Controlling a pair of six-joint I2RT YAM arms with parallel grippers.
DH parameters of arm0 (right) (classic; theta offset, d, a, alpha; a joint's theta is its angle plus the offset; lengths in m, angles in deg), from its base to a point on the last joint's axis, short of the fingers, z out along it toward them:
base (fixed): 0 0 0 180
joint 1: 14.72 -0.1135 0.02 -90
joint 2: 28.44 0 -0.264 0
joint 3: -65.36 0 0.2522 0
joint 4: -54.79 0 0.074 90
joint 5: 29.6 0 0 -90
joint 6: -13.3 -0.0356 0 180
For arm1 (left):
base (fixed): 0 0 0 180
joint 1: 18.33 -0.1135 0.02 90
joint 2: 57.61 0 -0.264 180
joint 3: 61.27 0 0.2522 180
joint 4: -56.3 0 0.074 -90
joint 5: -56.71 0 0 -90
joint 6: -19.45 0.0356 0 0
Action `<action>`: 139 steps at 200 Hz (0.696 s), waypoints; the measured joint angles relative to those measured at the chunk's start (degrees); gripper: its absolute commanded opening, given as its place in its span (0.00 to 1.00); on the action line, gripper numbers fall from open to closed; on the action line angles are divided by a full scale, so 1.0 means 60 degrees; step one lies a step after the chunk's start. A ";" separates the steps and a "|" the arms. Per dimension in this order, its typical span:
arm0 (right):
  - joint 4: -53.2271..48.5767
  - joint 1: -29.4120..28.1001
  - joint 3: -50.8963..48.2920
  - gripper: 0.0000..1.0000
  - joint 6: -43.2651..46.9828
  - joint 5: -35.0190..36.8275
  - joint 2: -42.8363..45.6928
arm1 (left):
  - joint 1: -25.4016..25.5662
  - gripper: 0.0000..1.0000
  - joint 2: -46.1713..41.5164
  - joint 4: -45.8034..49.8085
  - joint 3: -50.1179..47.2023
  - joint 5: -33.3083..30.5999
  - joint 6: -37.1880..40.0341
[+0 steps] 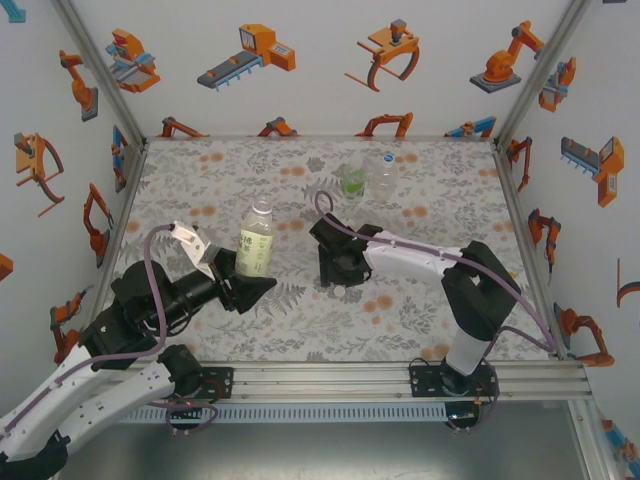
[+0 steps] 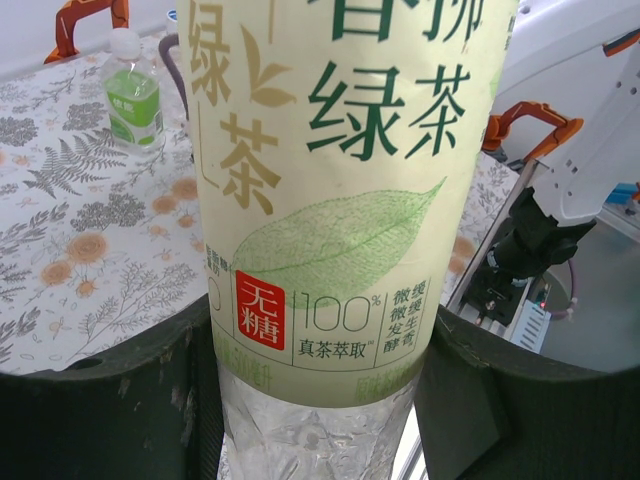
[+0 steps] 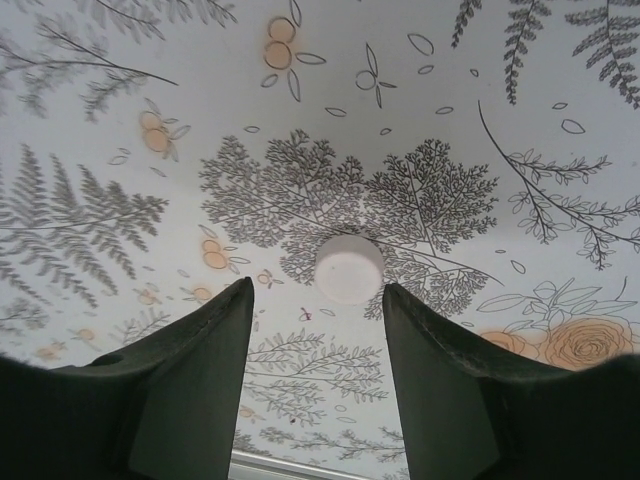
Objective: Screw on the bottle caps
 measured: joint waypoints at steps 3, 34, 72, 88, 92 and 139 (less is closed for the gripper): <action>-0.0018 -0.0007 0.0000 0.53 0.0000 0.0004 -0.0033 | 0.0000 0.11 -0.0007 0.0011 0.0000 -0.0004 0.0000; -0.0204 -0.0033 -0.0004 0.51 0.0004 0.0142 -0.0171 | 0.0000 0.11 -0.0160 0.0033 0.0000 -0.0036 -0.0007; -0.0047 -0.0033 -0.0018 0.48 -0.0004 0.0153 -0.0244 | 0.0000 0.11 -0.0197 0.0044 0.0000 -0.0036 -0.0011; 0.0018 -0.0033 -0.0029 0.48 -0.0004 0.0127 -0.0342 | 0.0000 0.11 -0.0197 0.0044 -0.0004 -0.0033 -0.0044; 0.0029 -0.0033 -0.0040 0.47 -0.0004 0.0124 -0.0368 | 0.0000 0.11 -0.0193 0.0044 -0.0007 -0.0033 -0.0051; 0.0146 -0.0033 -0.0248 0.44 -0.0004 0.0022 -0.0495 | 0.0000 0.11 -0.0193 0.0055 -0.0007 -0.0033 -0.0076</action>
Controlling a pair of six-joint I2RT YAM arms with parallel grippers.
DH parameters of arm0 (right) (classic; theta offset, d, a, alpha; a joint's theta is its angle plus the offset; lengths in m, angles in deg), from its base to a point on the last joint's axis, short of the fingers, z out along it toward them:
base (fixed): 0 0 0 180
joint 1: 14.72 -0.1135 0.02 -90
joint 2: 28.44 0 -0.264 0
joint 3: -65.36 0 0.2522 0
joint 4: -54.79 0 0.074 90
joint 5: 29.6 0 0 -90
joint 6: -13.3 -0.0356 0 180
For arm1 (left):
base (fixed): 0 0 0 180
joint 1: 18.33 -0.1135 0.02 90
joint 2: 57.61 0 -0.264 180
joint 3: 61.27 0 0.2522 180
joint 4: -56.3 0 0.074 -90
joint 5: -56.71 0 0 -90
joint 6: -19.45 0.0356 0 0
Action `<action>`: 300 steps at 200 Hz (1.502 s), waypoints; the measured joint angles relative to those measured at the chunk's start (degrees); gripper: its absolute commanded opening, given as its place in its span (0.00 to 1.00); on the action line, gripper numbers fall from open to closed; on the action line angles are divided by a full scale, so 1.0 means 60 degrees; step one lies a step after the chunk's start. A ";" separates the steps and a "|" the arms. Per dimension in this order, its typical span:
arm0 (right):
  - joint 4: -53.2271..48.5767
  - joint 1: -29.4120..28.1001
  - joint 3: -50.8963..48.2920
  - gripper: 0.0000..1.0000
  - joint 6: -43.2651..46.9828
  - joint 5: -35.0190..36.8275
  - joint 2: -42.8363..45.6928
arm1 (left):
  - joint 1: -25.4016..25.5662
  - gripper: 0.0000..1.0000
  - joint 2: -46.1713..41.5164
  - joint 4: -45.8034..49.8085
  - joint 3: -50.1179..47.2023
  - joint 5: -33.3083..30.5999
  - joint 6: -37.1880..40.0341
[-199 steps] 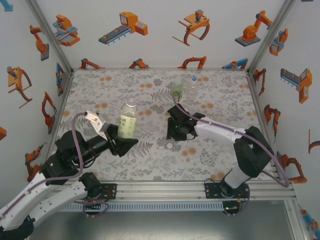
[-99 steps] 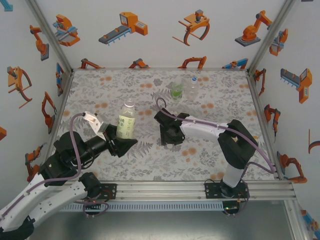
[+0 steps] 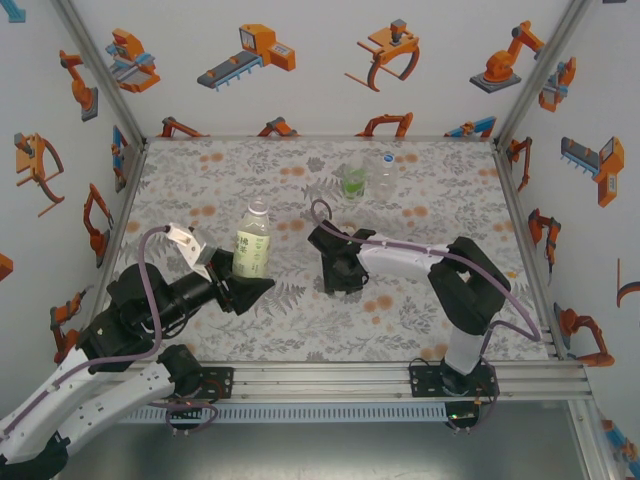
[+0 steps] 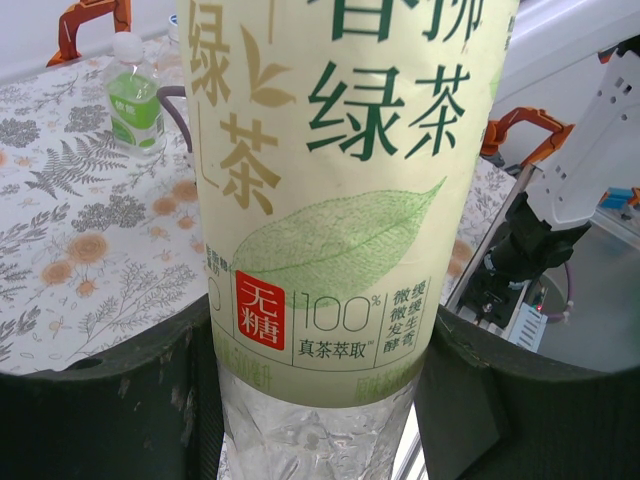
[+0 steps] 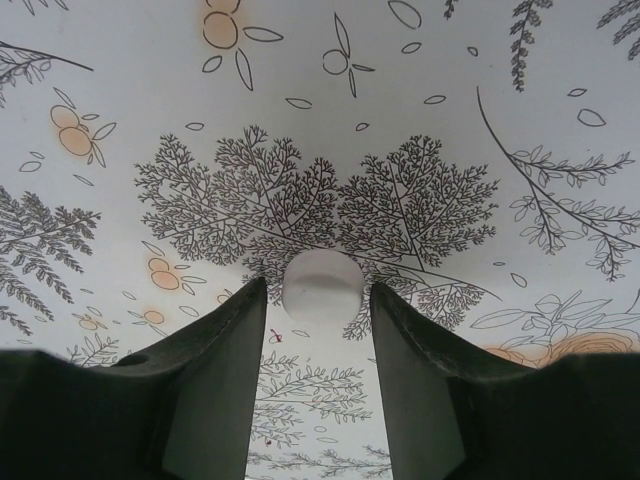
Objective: Screw on the bottle caps
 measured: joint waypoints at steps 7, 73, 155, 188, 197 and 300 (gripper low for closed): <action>0.0015 0.0000 -0.0015 0.44 0.0000 -0.0007 -0.0004 | 0.0000 0.11 0.0000 0.0000 0.0000 0.0000 0.0000; 0.0025 0.0000 -0.0029 0.39 0.0004 -0.0033 -0.0004 | 0.0000 0.11 0.0113 0.0000 0.0000 0.0004 -0.0011; -0.0029 0.0000 -0.0051 0.24 0.0270 -0.0033 0.0138 | 0.0000 0.08 0.0189 0.0033 0.0000 0.0062 0.0011; -0.0302 0.0004 -0.0091 0.19 0.0772 -0.0055 0.1333 | 0.0000 0.04 0.0459 0.0616 0.0069 0.0364 0.0634; -0.0393 0.0015 -0.0084 0.17 0.0976 -0.0084 0.1854 | 0.0000 0.03 0.0557 0.0882 0.0160 0.0459 0.0929; -0.0466 0.0066 0.1271 0.00 0.6357 -0.2998 0.7235 | 0.0000 0.00 0.1479 0.3577 0.1920 0.2051 0.5064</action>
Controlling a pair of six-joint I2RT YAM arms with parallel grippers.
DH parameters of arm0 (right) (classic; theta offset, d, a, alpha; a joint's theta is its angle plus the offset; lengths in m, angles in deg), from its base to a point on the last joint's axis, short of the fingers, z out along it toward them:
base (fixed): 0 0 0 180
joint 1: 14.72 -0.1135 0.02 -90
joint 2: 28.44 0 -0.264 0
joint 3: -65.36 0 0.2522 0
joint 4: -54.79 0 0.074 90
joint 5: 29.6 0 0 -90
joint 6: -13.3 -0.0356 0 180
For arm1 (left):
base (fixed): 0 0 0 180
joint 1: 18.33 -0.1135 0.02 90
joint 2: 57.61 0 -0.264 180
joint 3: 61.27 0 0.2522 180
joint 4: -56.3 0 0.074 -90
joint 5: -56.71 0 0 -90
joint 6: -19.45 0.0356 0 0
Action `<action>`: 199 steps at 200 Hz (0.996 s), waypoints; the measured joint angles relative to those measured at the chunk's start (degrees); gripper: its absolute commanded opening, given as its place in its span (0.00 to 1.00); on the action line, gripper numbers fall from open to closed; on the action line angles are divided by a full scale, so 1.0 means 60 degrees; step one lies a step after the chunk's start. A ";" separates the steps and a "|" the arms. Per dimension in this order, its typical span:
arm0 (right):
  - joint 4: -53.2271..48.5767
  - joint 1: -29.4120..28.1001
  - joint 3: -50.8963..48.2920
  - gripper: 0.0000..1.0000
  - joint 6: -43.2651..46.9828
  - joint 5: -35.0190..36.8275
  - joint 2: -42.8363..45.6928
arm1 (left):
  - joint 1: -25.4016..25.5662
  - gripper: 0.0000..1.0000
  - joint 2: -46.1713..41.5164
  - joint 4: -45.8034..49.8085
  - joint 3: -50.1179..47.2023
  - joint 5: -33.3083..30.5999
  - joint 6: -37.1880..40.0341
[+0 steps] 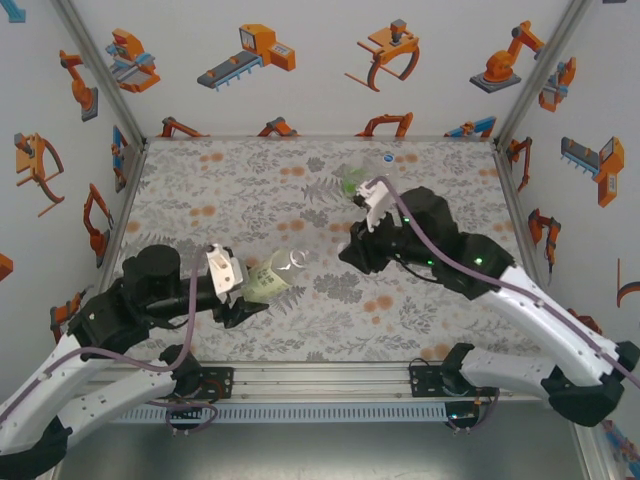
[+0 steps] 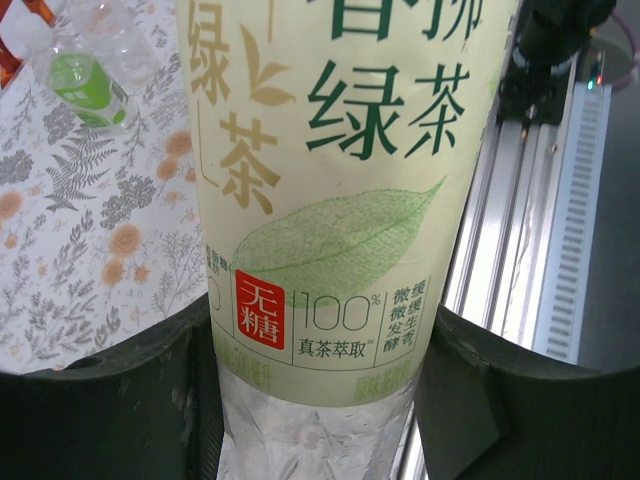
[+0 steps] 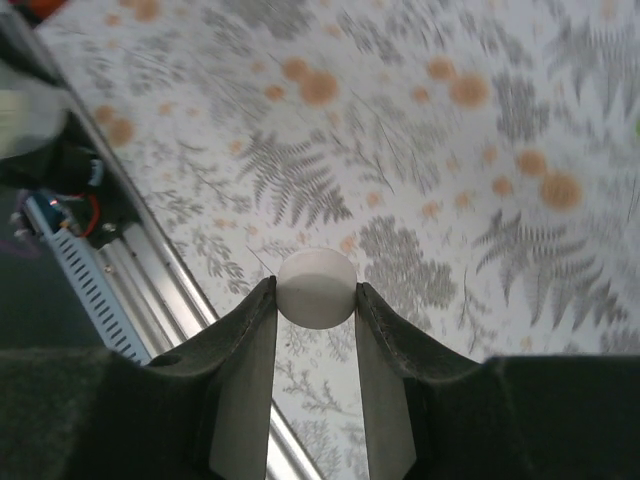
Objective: Screw on the bottle caps
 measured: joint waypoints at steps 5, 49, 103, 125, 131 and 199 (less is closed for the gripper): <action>0.0007 0.0000 0.0164 0.00 0.0339 -0.0339 0.0153 | 0.0000 0.00 0.0076 0.0095 0.0062 0.0047 0.0168; 0.0062 0.0000 0.1464 0.00 0.2441 -0.3202 0.0441 | 0.0000 0.00 0.0885 0.0838 0.0750 0.0372 0.1475; 0.0025 0.0000 0.1643 0.00 0.3610 -0.4983 0.0109 | 0.0000 0.00 0.1504 0.0976 0.0991 0.0783 0.2047; 0.0025 -0.0029 0.1639 0.00 0.3818 -0.5300 0.0073 | 0.0000 0.00 0.1610 0.1060 0.0991 0.0823 0.2138; 0.0029 -0.0040 0.1643 0.00 0.3858 -0.5362 0.0073 | 0.0000 0.00 0.1621 0.1089 0.0998 0.0827 0.2149; -0.0095 -0.0375 0.1639 0.00 0.4073 -0.5566 -0.0135 | 0.0000 0.00 0.1690 0.1235 0.1093 0.0838 0.2215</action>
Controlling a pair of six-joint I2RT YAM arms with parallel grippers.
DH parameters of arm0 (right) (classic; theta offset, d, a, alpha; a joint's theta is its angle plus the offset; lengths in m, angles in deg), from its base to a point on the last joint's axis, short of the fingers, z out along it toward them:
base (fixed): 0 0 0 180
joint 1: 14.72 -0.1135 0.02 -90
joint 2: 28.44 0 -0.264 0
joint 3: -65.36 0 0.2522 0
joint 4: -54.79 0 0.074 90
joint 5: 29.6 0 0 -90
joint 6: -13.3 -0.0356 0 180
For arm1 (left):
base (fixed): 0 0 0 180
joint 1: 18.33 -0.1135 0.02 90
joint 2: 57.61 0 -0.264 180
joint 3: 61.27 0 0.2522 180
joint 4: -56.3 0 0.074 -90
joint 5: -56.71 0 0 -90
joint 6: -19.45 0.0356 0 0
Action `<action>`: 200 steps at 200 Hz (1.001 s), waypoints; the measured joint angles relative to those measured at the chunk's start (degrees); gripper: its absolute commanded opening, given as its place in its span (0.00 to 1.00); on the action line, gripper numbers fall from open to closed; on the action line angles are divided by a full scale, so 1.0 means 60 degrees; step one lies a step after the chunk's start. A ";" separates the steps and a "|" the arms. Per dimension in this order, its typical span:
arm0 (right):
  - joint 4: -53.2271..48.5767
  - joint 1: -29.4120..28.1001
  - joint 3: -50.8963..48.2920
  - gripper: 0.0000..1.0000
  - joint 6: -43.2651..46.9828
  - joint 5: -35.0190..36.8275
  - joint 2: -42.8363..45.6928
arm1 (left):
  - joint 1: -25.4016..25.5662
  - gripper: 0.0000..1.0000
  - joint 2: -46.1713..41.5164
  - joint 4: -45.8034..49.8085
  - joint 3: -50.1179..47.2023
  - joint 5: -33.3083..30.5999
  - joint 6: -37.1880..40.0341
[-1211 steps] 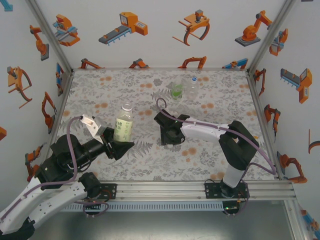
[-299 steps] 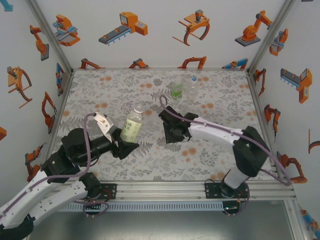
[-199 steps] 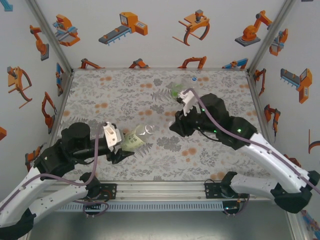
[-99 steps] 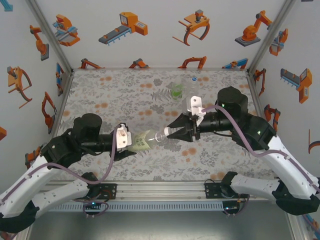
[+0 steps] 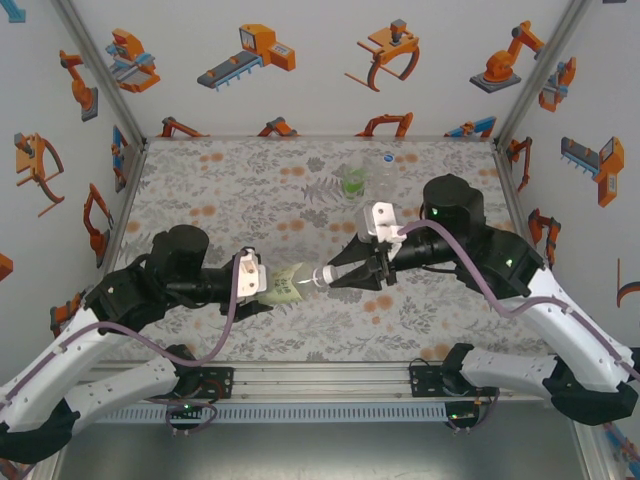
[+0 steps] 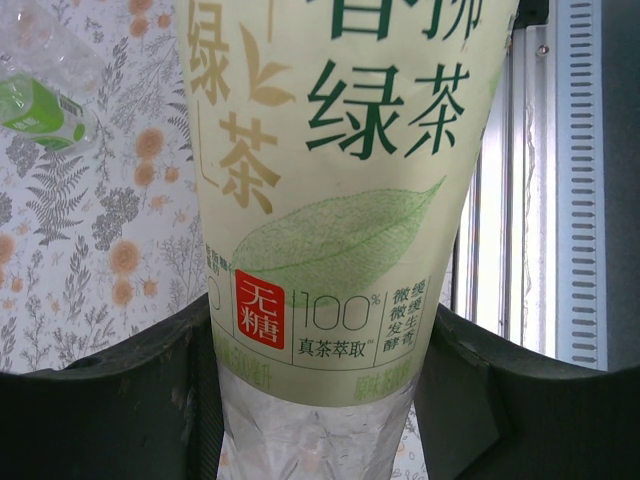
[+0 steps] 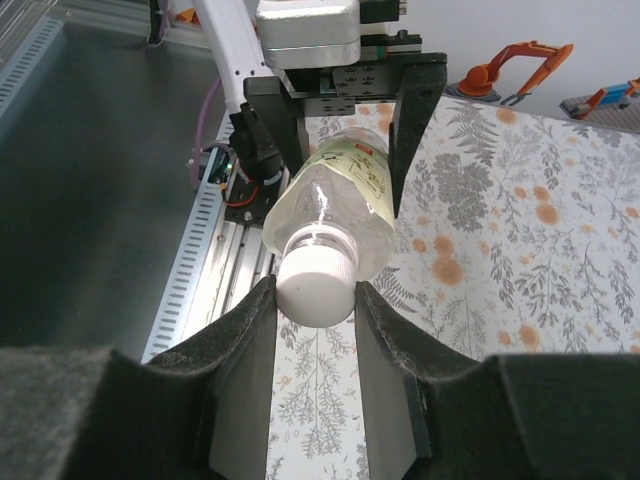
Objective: Screw on the bottle caps
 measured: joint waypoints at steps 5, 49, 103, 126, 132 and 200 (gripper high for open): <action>-0.0036 -0.0029 0.0004 0.00 0.0025 0.0022 -0.0022 | 0.0000 0.00 0.0011 0.0004 0.0000 0.0015 0.0000; -0.0481 -0.0361 0.0106 0.00 0.0324 0.0550 -0.0197 | 0.0000 0.00 0.0087 0.0284 0.0000 0.0047 0.0000; -0.1326 -0.0867 0.0623 0.00 0.0980 0.1453 -0.0463 | 0.0000 0.00 0.0248 0.0546 0.0044 0.0047 -0.0018; -0.1599 -0.1064 0.0823 0.00 0.1271 0.1749 -0.0561 | 0.0000 0.00 0.0382 0.0718 0.0157 0.0055 -0.0076; -0.1632 -0.1104 0.0849 0.00 0.1330 0.1796 -0.0561 | 0.0000 0.00 0.0404 0.0743 0.0178 0.0058 -0.0084; -0.1851 -0.1373 0.0914 0.00 0.1861 0.1927 -0.0506 | -0.0004 0.00 0.0412 0.0860 0.0200 0.0583 -0.0270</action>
